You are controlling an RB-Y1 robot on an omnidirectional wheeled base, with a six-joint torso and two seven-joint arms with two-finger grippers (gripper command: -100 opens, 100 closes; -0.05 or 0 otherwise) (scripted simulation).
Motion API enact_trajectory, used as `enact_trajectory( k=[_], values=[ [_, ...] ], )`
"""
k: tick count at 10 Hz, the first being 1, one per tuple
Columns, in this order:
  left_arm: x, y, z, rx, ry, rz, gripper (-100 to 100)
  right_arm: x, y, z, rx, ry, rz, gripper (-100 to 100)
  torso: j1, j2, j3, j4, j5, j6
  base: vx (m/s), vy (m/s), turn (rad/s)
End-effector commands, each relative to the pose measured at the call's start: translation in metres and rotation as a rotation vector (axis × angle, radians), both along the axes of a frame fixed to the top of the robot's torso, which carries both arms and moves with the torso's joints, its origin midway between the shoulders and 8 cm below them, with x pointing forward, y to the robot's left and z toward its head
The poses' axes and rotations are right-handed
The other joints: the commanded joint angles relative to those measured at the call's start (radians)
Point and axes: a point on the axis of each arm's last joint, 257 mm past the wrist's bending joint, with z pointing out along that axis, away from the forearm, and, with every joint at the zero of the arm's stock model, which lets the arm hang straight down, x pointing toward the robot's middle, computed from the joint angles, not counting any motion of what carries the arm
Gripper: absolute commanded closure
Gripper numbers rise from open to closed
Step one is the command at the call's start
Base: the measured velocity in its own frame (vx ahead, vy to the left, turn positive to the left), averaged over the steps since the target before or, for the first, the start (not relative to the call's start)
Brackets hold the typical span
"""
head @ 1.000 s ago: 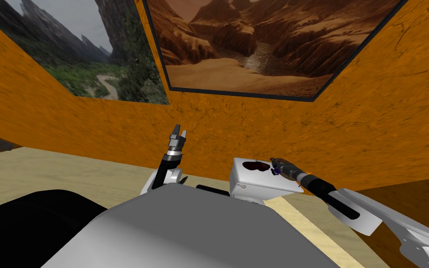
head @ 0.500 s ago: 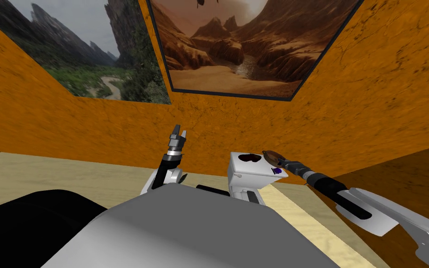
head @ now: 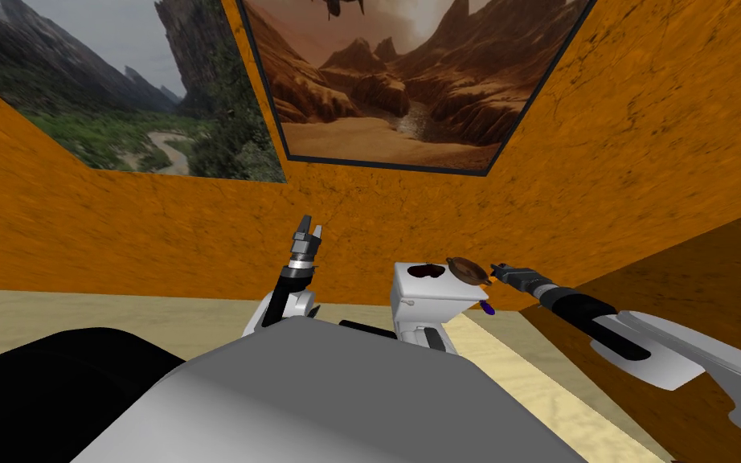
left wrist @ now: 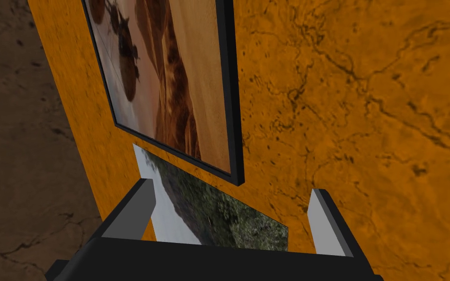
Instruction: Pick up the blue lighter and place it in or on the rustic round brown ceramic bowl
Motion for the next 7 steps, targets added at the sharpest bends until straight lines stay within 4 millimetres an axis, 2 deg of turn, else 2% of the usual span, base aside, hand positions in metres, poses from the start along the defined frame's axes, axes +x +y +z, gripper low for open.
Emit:
enact_trajectory(
  k=[1, 3, 5, 6, 7],
  values=[
    [0.0, 0.0, 0.0, 0.0, 0.0, 0.0, 0, 0.008, -0.012, 0.015, -0.037, -0.015, -0.024, 100, 0.0, 0.0, 0.0, 0.0, 0.0, 0.0, 0.029, 0.001, -0.007],
    [0.0, 0.0, 0.0, 0.0, 0.0, 0.0, 0, 0.01, -0.015, 0.019, -0.048, -0.02, -0.032, 100, 0.001, -0.002, -0.001, -0.001, 0.0, -0.001, 0.077, -0.001, 0.019],
    [0.0, 0.0, 0.0, 0.0, 0.0, 0.0, 0, 0.017, -0.027, 0.034, -0.082, -0.036, -0.057, 100, 0.001, -0.005, -0.003, -0.001, 0.001, 0.0, 0.07, 0.003, -0.048],
    [0.0, 0.0, 0.0, 0.0, 0.0, 0.0, 0, 0.016, -0.023, 0.03, -0.072, -0.031, -0.048, 100, 0.001, -0.004, -0.003, -0.001, 0.001, -0.001, 0.027, 0.002, -0.008],
    [0.0, 0.0, 0.0, 0.0, 0.0, 0.0, 0, 0.017, -0.024, 0.032, -0.075, -0.034, -0.052, -100, 0.001, -0.002, -0.002, -0.001, 0.0, -0.001, 0.006, 0.0, 0.002]
  ],
)
